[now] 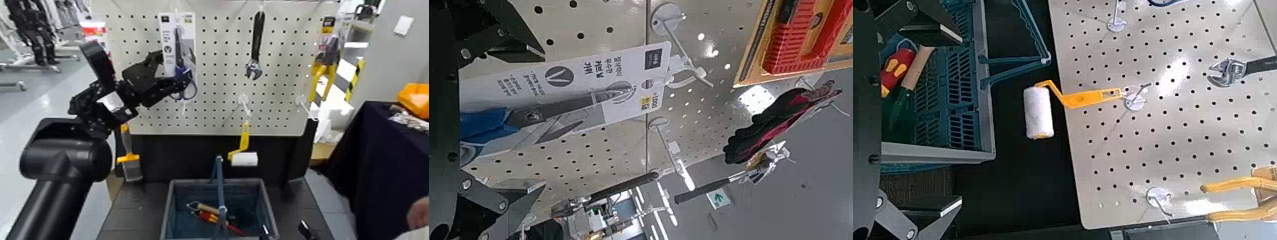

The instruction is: Put the blue scissors into the crate.

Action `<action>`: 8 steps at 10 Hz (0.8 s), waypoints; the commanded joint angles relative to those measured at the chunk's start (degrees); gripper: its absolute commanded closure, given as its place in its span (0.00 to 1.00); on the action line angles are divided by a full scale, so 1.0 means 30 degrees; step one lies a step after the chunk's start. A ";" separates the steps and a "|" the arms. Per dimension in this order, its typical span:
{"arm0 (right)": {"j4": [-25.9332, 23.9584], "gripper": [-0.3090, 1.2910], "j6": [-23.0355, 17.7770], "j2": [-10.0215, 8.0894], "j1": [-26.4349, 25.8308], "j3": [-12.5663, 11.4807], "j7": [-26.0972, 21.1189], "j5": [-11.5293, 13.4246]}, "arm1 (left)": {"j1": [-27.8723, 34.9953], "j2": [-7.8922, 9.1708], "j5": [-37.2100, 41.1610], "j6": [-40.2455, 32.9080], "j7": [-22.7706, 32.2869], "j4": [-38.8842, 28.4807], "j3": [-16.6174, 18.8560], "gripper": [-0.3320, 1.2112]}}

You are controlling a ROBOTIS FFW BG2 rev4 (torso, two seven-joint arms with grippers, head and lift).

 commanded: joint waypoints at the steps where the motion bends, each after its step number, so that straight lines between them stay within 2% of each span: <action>1: 0.0033 0.30 0.0000 0.0014 -0.0027 0.0000 0.0032 -0.0004 | -0.0190 0.0111 -0.0116 0.0152 -0.0081 0.0018 -0.0020 0.70; 3: 0.0062 0.30 0.0000 0.0043 -0.0027 0.0000 0.0032 -0.0004 | -0.0278 0.0169 -0.0263 0.0269 0.0183 -0.0128 -0.0020 0.93; 8: 0.0033 0.30 0.0000 0.0073 -0.0027 0.0000 0.0032 -0.0004 | -0.0366 0.0228 -0.0468 0.0211 0.0447 -0.0216 -0.0020 0.93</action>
